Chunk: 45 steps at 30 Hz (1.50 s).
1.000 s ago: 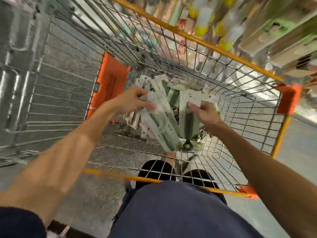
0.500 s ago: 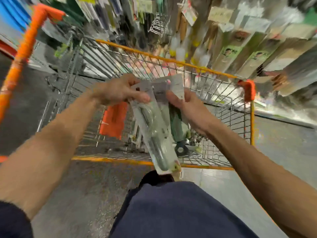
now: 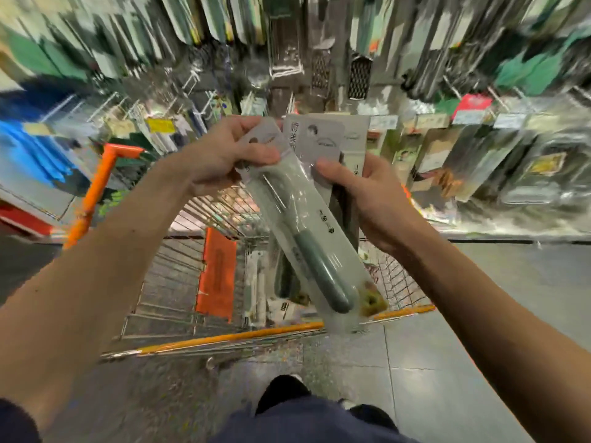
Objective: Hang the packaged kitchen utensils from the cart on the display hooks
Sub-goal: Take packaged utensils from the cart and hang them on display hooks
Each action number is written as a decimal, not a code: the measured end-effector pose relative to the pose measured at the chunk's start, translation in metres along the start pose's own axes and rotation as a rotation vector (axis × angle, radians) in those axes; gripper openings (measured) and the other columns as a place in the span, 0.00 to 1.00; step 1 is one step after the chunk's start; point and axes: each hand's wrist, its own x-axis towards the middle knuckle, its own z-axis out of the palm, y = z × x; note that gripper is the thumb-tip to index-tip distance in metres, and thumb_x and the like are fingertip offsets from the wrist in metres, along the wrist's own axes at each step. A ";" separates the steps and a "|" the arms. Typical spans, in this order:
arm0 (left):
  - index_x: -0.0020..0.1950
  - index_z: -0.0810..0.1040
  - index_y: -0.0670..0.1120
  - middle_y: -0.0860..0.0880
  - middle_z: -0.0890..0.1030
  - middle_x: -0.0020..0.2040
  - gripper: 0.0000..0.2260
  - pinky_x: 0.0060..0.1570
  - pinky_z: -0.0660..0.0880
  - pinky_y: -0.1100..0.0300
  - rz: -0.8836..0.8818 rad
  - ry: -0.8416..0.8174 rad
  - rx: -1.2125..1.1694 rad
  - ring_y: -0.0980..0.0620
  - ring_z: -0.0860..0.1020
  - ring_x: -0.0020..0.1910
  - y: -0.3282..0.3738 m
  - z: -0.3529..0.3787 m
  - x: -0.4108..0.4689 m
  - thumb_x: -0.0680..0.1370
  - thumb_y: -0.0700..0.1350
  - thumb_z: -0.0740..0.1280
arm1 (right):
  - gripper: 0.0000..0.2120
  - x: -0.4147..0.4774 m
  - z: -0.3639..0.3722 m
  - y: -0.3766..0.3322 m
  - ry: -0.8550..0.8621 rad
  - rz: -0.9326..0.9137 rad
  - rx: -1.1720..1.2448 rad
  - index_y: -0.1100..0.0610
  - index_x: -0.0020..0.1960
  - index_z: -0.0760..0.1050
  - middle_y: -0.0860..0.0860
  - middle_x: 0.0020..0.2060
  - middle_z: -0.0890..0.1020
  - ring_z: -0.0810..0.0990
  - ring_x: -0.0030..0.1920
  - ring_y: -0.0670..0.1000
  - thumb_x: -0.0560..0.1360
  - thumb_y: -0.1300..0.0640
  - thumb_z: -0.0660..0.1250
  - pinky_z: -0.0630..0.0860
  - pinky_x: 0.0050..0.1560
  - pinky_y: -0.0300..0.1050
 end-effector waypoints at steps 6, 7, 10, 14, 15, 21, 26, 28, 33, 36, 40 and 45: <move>0.48 0.80 0.46 0.53 0.84 0.36 0.15 0.34 0.80 0.63 0.088 0.028 -0.060 0.56 0.82 0.35 0.055 0.002 0.016 0.63 0.39 0.72 | 0.09 -0.003 -0.012 -0.046 0.151 -0.142 -0.050 0.57 0.53 0.80 0.52 0.48 0.87 0.86 0.49 0.53 0.74 0.64 0.71 0.81 0.49 0.46; 0.48 0.80 0.45 0.53 0.83 0.34 0.12 0.33 0.80 0.64 0.108 0.044 -0.092 0.57 0.82 0.34 0.061 0.007 0.019 0.65 0.39 0.71 | 0.08 -0.006 -0.016 -0.052 0.179 -0.157 -0.050 0.57 0.53 0.80 0.51 0.47 0.87 0.86 0.48 0.52 0.74 0.64 0.71 0.81 0.47 0.44; 0.37 0.83 0.48 0.53 0.82 0.32 0.03 0.35 0.81 0.62 0.126 0.060 -0.265 0.58 0.81 0.32 0.071 0.029 0.036 0.67 0.43 0.69 | 0.08 -0.020 -0.032 -0.066 0.286 -0.192 -0.072 0.57 0.54 0.79 0.49 0.45 0.87 0.86 0.46 0.49 0.74 0.62 0.71 0.81 0.45 0.42; 0.40 0.80 0.45 0.53 0.82 0.30 0.04 0.31 0.79 0.63 0.124 -0.035 -0.360 0.58 0.81 0.29 0.081 0.081 0.057 0.68 0.45 0.68 | 0.07 -0.041 -0.062 -0.085 0.425 -0.250 -0.113 0.54 0.50 0.79 0.46 0.41 0.87 0.85 0.43 0.44 0.75 0.64 0.70 0.81 0.43 0.37; 0.41 0.80 0.44 0.52 0.83 0.31 0.05 0.31 0.78 0.65 0.139 -0.076 -0.322 0.58 0.81 0.30 0.084 0.096 0.061 0.68 0.44 0.68 | 0.07 -0.046 -0.071 -0.091 0.451 -0.263 -0.127 0.53 0.49 0.79 0.45 0.41 0.87 0.85 0.43 0.43 0.75 0.64 0.70 0.80 0.42 0.36; 0.51 0.82 0.43 0.47 0.87 0.43 0.06 0.42 0.80 0.62 0.186 -0.173 -0.099 0.53 0.85 0.42 0.096 0.191 0.101 0.74 0.41 0.70 | 0.08 -0.076 -0.145 -0.126 0.563 -0.338 -0.184 0.53 0.51 0.79 0.43 0.42 0.87 0.85 0.44 0.42 0.75 0.63 0.70 0.79 0.41 0.34; 0.47 0.85 0.49 0.47 0.87 0.44 0.07 0.45 0.80 0.58 0.309 -0.155 0.101 0.51 0.85 0.43 0.115 0.270 0.138 0.70 0.48 0.74 | 0.09 -0.094 -0.228 -0.159 0.598 -0.394 -0.252 0.53 0.53 0.79 0.46 0.47 0.87 0.85 0.48 0.45 0.74 0.60 0.72 0.80 0.44 0.37; 0.45 0.85 0.49 0.48 0.87 0.41 0.03 0.37 0.79 0.63 0.346 -0.156 0.112 0.53 0.84 0.38 0.126 0.304 0.154 0.72 0.44 0.74 | 0.10 -0.100 -0.264 -0.171 0.600 -0.420 -0.280 0.54 0.55 0.80 0.46 0.47 0.87 0.85 0.48 0.45 0.74 0.59 0.72 0.81 0.45 0.37; 0.52 0.83 0.43 0.43 0.87 0.45 0.10 0.43 0.83 0.55 0.276 -0.226 0.080 0.45 0.86 0.44 0.163 0.381 0.196 0.72 0.44 0.73 | 0.07 -0.110 -0.346 -0.212 0.585 -0.438 -0.273 0.53 0.53 0.79 0.47 0.46 0.87 0.86 0.46 0.46 0.75 0.58 0.70 0.81 0.47 0.43; 0.53 0.82 0.43 0.42 0.87 0.46 0.12 0.46 0.83 0.53 0.287 -0.266 0.017 0.44 0.86 0.45 0.183 0.426 0.220 0.71 0.44 0.73 | 0.06 -0.110 -0.386 -0.234 0.592 -0.475 -0.265 0.55 0.54 0.79 0.49 0.46 0.87 0.86 0.46 0.48 0.77 0.58 0.68 0.82 0.45 0.43; 0.54 0.82 0.44 0.45 0.87 0.46 0.15 0.43 0.83 0.56 0.386 -0.262 0.051 0.46 0.86 0.44 0.201 0.480 0.251 0.70 0.47 0.73 | 0.11 -0.108 -0.434 -0.254 0.653 -0.507 -0.249 0.58 0.56 0.78 0.54 0.48 0.86 0.86 0.47 0.50 0.79 0.53 0.65 0.83 0.46 0.46; 0.56 0.82 0.42 0.42 0.86 0.49 0.11 0.51 0.82 0.49 0.425 -0.257 0.021 0.42 0.85 0.48 0.208 0.533 0.297 0.75 0.42 0.72 | 0.11 -0.110 -0.498 -0.270 0.679 -0.546 -0.222 0.57 0.58 0.79 0.51 0.50 0.86 0.86 0.50 0.50 0.77 0.54 0.68 0.82 0.48 0.45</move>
